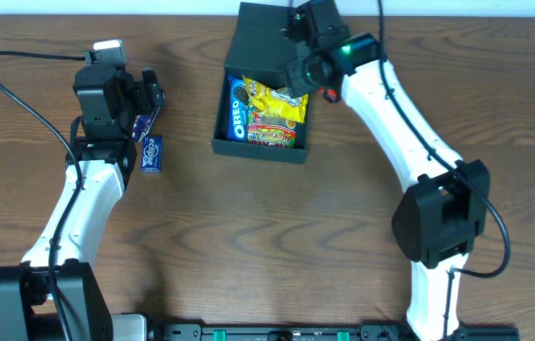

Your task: Pack container

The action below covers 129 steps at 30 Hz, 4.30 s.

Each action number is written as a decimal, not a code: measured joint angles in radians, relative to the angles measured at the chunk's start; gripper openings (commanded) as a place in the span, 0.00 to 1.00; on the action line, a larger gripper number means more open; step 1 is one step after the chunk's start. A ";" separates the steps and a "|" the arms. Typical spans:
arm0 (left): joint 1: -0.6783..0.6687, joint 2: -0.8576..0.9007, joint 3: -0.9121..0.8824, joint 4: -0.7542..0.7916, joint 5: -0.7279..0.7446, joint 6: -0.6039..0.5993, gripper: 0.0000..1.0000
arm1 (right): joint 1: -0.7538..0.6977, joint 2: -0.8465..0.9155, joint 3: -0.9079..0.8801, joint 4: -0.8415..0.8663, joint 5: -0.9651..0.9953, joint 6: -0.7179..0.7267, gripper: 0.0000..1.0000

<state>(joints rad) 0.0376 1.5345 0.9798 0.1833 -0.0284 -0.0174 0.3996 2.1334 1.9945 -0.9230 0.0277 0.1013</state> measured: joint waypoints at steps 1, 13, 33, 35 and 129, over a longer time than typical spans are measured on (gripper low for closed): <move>0.000 0.000 0.000 0.000 0.003 0.000 0.95 | -0.006 0.002 0.000 -0.025 0.003 0.029 0.67; 0.000 0.000 0.000 0.000 0.022 0.000 0.95 | 0.043 0.034 0.000 -0.264 -0.036 0.162 0.67; 0.000 0.000 0.000 0.000 0.022 0.000 0.95 | 0.045 0.186 -0.001 -0.171 0.103 -0.009 0.49; 0.000 0.000 0.000 0.000 0.022 0.000 0.95 | 0.045 0.186 -0.001 -0.148 0.104 -0.063 0.44; 0.000 0.000 0.000 0.000 0.023 0.000 0.95 | 0.076 0.186 0.002 -0.352 -0.039 0.395 0.01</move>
<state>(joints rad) 0.0376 1.5345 0.9798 0.1833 -0.0059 -0.0174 0.4751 2.3192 1.9965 -1.2755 -0.0113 0.4961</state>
